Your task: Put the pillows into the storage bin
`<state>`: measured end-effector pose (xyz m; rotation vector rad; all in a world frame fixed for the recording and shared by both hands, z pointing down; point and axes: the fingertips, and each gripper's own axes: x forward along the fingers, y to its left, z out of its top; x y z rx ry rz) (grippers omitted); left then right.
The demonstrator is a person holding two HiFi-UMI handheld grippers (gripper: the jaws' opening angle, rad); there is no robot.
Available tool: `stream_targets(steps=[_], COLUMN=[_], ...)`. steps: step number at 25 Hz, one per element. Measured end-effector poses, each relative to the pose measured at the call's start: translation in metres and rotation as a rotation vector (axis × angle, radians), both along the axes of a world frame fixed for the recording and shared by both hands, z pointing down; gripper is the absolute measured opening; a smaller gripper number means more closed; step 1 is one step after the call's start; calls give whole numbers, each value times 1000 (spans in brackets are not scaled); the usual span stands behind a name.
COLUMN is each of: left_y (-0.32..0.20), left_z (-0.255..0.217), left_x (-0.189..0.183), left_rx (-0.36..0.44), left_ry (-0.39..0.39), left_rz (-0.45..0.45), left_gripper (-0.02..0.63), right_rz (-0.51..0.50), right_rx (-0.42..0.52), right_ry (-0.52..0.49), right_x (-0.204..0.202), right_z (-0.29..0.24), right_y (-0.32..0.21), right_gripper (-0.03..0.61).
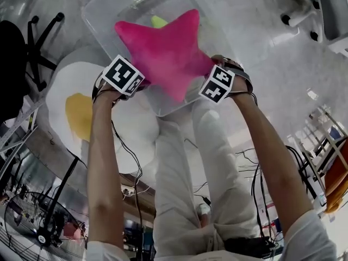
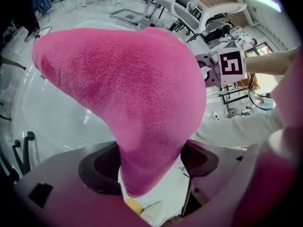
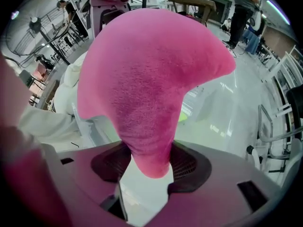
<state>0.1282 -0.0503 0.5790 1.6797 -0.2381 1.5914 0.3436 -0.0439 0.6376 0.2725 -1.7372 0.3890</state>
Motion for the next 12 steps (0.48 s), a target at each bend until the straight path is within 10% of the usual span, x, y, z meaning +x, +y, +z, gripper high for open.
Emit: stream_targets(steps=[12], left_y=[-9], left_z=[16], left_x=[19], left_rx=[-16], left_ry=[33], left_rz=[-137], left_gripper=[348], right_rz=[44], right_rx=[51], right_ry=[10], right_x=[5], right_z=[6], right_y=[-12], right_gripper=[261])
